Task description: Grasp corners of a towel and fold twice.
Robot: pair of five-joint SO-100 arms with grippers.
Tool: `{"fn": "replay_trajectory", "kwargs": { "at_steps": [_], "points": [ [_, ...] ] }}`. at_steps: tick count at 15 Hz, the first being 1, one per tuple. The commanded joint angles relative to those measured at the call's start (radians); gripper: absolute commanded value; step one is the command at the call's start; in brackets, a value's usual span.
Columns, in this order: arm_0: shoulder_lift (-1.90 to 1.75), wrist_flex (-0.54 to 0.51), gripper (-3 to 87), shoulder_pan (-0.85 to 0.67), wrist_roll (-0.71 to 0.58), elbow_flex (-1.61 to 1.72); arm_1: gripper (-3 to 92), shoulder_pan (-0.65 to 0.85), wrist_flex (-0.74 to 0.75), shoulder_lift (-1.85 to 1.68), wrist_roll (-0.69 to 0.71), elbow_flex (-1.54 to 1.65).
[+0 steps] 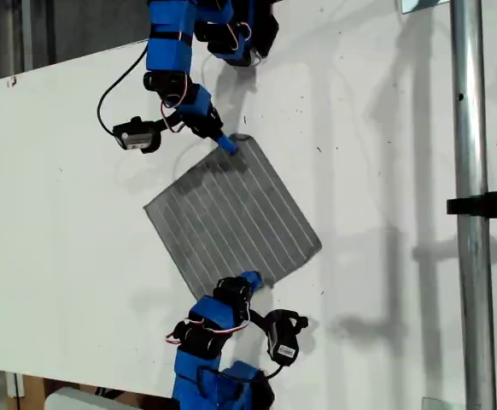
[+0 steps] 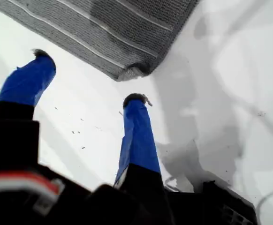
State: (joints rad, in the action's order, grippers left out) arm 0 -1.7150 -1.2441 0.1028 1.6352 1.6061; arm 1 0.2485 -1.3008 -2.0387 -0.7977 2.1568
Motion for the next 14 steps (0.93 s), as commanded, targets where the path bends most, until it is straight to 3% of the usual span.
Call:
{"fn": "replay_trajectory", "kwargs": {
  "at_steps": [1,5,6,7,11,12,14],
  "points": [
    [0.023,-0.028,-2.9,0.023,-0.008,-0.110,31.6,0.029,0.110,0.083,0.060,0.012],
    [0.055,-0.067,-2.4,0.023,-0.009,-0.158,30.7,-0.015,0.273,0.351,0.054,0.029],
    [0.061,-0.067,-2.4,0.023,-0.009,-0.158,23.0,-0.018,0.262,0.403,0.058,-0.008],
    [0.063,-0.067,-2.6,0.023,-0.009,-0.156,7.4,-0.020,0.259,0.422,0.057,-0.028],
    [0.071,-0.075,-1.6,0.015,-0.014,-0.156,-0.3,-0.044,0.262,0.469,0.046,-0.086],
    [0.075,-0.069,1.1,0.018,-0.025,-0.158,-0.3,-0.058,0.262,0.492,0.043,-0.112],
    [0.091,0.064,19.4,0.035,-0.144,-0.155,-0.3,-0.066,0.250,0.531,0.043,-0.149]
  ]
}}
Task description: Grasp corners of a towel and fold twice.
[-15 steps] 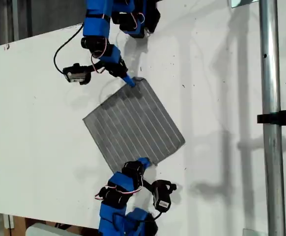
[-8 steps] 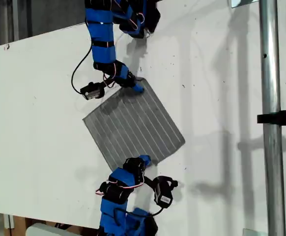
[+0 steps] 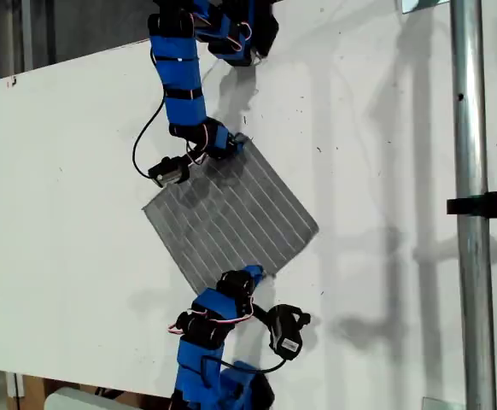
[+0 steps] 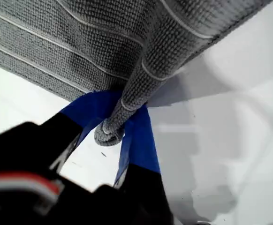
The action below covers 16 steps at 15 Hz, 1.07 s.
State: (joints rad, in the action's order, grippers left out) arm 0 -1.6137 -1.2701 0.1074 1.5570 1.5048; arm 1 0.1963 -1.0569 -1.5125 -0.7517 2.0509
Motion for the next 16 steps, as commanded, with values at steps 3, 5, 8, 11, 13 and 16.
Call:
{"fn": "replay_trajectory", "kwargs": {
  "at_steps": [3,5,8,11,13,16],
  "points": [
    [0.169,0.195,22.2,0.034,-0.222,-0.178,-0.2,-0.005,0.006,0.006,-0.003,-0.044],
    [0.394,0.080,22.2,0.034,-0.242,-0.403,-0.2,-0.005,0.008,0.008,-0.003,-0.044],
    [0.640,0.034,22.6,0.043,-0.229,-0.574,-0.2,-0.008,0.006,0.008,-0.009,-0.044],
    [0.775,0.040,22.2,0.060,-0.183,-0.588,-0.2,-0.014,0.003,0.005,-0.018,-0.044],
    [0.813,0.002,21.7,0.074,-0.098,-0.584,-0.2,-0.020,0.005,0.003,-0.029,-0.044],
    [0.885,-0.067,-2.3,0.095,0.035,-0.589,-0.1,-0.025,0.006,-0.020,-0.043,-0.044]
  ]
}}
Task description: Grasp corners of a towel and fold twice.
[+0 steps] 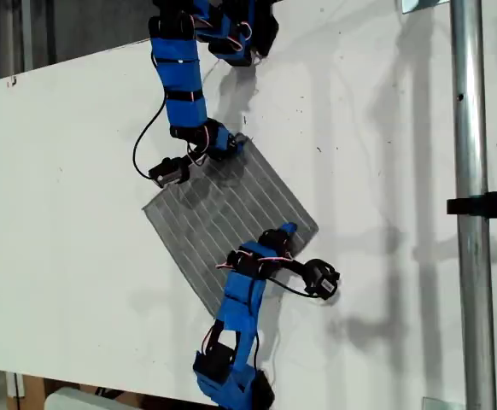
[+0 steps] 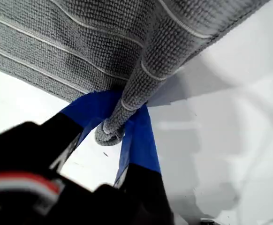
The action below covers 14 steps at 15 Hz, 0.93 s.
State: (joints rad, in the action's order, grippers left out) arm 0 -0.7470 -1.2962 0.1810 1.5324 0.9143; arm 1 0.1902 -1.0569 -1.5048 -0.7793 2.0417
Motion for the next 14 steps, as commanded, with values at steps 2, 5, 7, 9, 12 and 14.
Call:
{"fn": "replay_trajectory", "kwargs": {
  "at_steps": [2,5,7,9,12,14],
  "points": [
    [0.015,-0.066,-2.9,0.054,0.101,0.011,-0.2,-0.021,0.005,-0.043,-0.023,-0.034],
    [-0.026,-0.063,-2.9,0.075,0.097,0.015,-0.2,-0.025,0.003,-0.061,-0.028,-0.034],
    [-0.140,-0.109,-2.9,0.075,0.037,0.015,-0.3,-0.041,-0.023,-0.114,-0.054,-0.041],
    [-0.313,-0.149,-2.9,0.080,-0.035,0.020,-0.3,-0.107,-0.127,-0.193,-0.077,-0.100],
    [-0.528,-0.193,-2.9,0.100,-0.095,0.038,-0.3,-0.202,-0.265,-0.354,-0.124,-0.189],
    [-0.586,-0.196,-2.9,0.104,-0.074,0.055,-0.3,-0.235,-0.275,-0.328,-0.124,-0.287]
  ]
}}
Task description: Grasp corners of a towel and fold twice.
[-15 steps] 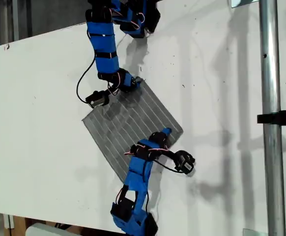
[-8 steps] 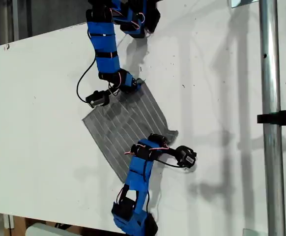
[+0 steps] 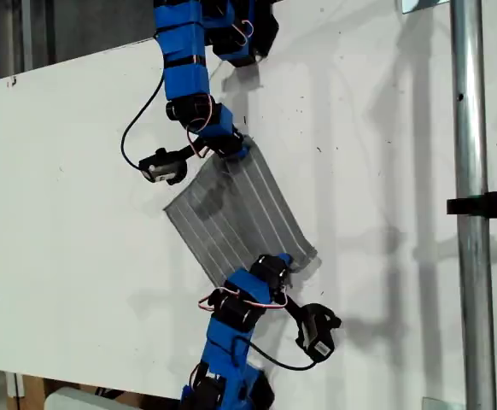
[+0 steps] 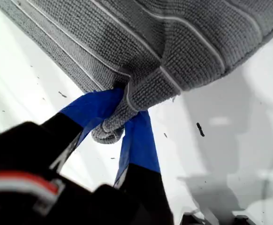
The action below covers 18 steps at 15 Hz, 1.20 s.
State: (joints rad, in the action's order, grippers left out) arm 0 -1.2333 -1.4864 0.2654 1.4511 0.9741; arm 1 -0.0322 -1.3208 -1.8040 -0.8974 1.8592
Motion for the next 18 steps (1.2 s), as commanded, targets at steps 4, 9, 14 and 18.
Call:
{"fn": "replay_trajectory", "kwargs": {
  "at_steps": [4,9,14,18],
  "points": [
    [-0.219,-0.097,-2.9,-0.089,0.032,0.161,-0.3,0.206,0.109,0.196,0.186,-0.270],
    [-0.615,-0.031,-2.9,-0.304,-0.028,0.664,-0.3,0.476,0.160,0.621,0.431,-0.761],
    [-0.813,-0.026,-2.9,-0.488,-0.080,0.891,-0.3,0.552,0.204,0.687,0.483,-0.943],
    [-0.919,0.192,-2.8,-0.485,-0.067,1.147,-0.3,0.534,0.150,0.703,0.460,-0.798]
  ]
}}
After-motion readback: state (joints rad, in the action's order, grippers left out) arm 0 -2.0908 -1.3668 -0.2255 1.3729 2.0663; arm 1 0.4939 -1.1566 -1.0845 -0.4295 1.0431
